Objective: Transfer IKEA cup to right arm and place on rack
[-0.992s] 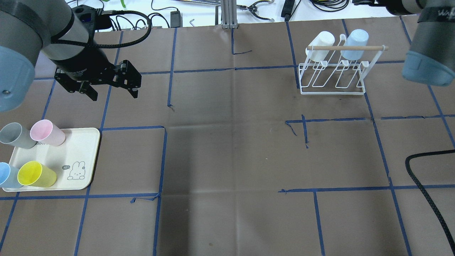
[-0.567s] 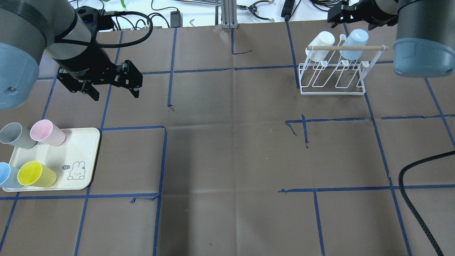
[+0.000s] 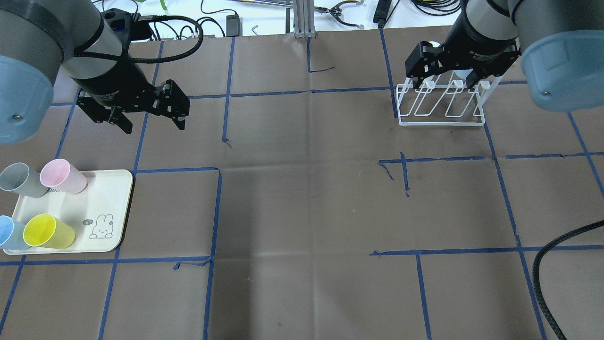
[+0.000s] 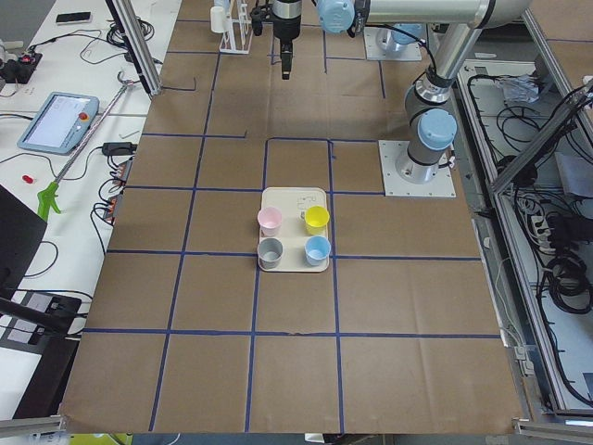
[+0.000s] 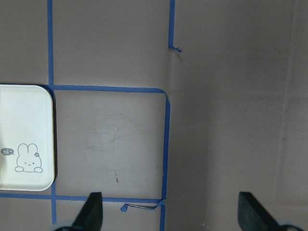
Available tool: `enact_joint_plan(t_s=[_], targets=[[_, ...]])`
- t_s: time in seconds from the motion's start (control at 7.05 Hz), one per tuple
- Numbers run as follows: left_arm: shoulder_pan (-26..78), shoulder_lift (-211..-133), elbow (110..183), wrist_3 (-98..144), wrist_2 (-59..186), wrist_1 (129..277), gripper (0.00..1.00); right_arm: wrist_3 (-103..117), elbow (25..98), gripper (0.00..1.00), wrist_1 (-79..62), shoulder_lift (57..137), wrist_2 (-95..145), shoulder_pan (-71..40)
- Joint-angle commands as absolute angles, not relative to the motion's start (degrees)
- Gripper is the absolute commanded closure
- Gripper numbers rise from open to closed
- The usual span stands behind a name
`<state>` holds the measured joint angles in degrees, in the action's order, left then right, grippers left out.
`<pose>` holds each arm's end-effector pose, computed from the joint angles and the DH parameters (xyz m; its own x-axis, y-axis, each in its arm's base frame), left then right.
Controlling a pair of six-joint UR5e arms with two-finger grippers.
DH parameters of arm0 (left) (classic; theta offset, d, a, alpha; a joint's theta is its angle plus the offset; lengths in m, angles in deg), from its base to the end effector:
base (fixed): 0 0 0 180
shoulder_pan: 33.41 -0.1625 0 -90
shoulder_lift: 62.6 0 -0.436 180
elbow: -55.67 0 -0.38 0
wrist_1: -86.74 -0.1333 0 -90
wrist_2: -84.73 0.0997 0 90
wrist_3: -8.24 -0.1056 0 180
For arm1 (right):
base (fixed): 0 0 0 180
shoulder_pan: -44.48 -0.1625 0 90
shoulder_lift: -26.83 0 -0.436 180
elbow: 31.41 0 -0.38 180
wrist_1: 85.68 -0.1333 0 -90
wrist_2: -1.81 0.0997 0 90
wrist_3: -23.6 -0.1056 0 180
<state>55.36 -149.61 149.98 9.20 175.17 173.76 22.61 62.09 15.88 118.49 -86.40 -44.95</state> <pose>-0.1226 -0.4626 0.4865 -0.9992 -0.0384 -0.0072 -0.0382 0.9988 -0.0291 0.1318 -0.4846 0.4989 -0.9992 0.0217 -0.0337 0.0271 0.9854 -0.1683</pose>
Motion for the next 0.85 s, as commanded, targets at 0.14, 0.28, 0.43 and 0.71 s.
enact_joint_plan(t_s=[0.14, 0.28, 0.43, 0.71], targets=[[55.4, -149.5, 150.0, 9.2, 175.2, 173.8, 0.0, 22.6, 57.3, 0.0, 9.0, 117.0, -85.7, -45.1], [55.4, -149.5, 150.1, 9.2, 175.2, 173.8, 0.0, 22.6, 57.1, 0.0, 8.8, 116.8, -85.8, -45.1], [55.4, -149.5, 150.1, 9.2, 175.2, 173.8, 0.0, 22.6, 57.1, 0.0, 8.5, 116.8, -85.9, -45.1], [55.4, -149.4, 150.1, 9.2, 175.2, 173.8, 0.0, 22.6, 57.2, 0.0, 6.5, 116.8, -85.9, -45.1]])
